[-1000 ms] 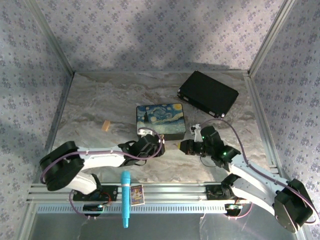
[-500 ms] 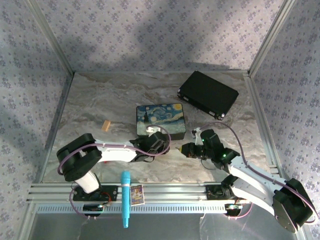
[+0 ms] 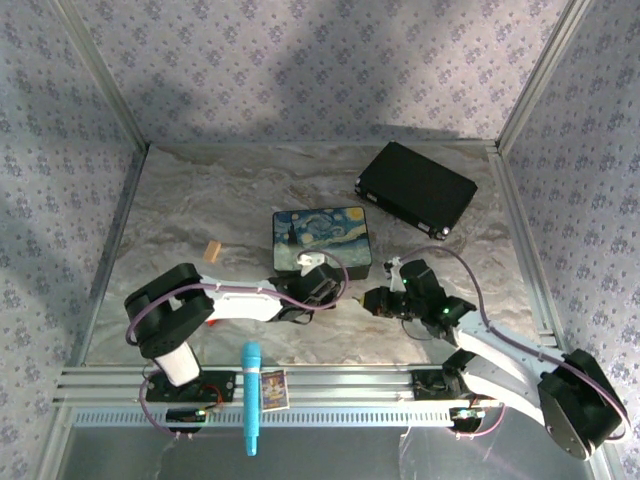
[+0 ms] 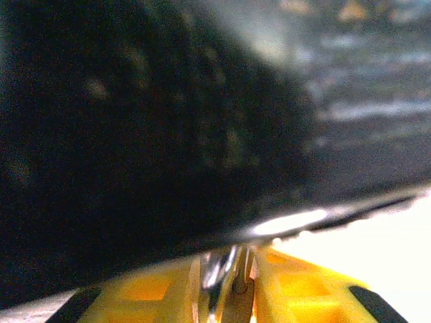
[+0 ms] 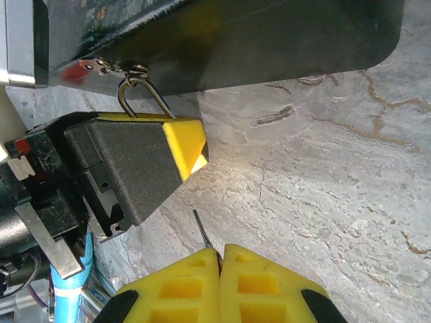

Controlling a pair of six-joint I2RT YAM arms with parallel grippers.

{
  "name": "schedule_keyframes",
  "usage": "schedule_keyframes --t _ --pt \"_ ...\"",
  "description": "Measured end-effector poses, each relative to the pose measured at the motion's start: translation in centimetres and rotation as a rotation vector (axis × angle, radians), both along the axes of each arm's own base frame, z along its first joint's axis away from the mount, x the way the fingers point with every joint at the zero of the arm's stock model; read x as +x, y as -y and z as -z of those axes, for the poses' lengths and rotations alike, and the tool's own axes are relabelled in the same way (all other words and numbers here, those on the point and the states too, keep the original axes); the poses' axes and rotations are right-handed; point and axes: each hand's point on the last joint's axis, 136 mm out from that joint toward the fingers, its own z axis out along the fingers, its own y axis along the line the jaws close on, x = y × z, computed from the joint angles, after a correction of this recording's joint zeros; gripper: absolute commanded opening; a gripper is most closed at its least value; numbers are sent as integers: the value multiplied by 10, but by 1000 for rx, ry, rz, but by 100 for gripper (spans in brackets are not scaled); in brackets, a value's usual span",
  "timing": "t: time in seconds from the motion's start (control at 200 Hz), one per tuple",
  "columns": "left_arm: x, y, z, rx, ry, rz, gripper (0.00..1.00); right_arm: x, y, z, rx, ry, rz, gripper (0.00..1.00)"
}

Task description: Unlock the padlock with the key

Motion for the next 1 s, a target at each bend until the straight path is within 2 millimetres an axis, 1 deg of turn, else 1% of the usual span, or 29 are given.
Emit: schedule_keyframes --t 0.02,0.1,0.125,0.215,0.26,0.38,0.49,0.635,0.745,0.835,0.999 --pt "0 1 0 -3 -1 -1 19 0 0 1 1 -2 -1 0" --pt "-1 2 -1 -10 -3 -5 18 -1 -2 4 16 -16 0 0" --pt "-1 2 -1 -14 -5 -9 16 -2 -3 5 23 -24 1 0" --pt "-1 4 -3 -34 -14 -20 14 -4 -6 11 64 -67 15 0" --pt "-1 5 -4 -51 -22 -29 11 -5 -8 14 90 -101 31 0" --pt "-2 2 -10 -122 -46 -59 11 -7 -14 20 157 -174 68 0" --pt "0 -4 -17 -184 -69 -95 11 -3 -20 14 213 -200 91 0" --pt "2 -5 -28 -241 -74 -124 12 2 -26 10 263 -221 106 0" --pt "3 -6 -38 -284 -63 -144 12 4 -32 12 288 -247 105 0" --pt "4 -12 -44 -307 -43 -168 12 7 -38 15 318 -270 104 0" --pt "5 -21 -44 -340 -31 -217 12 13 -48 15 381 -293 92 0"
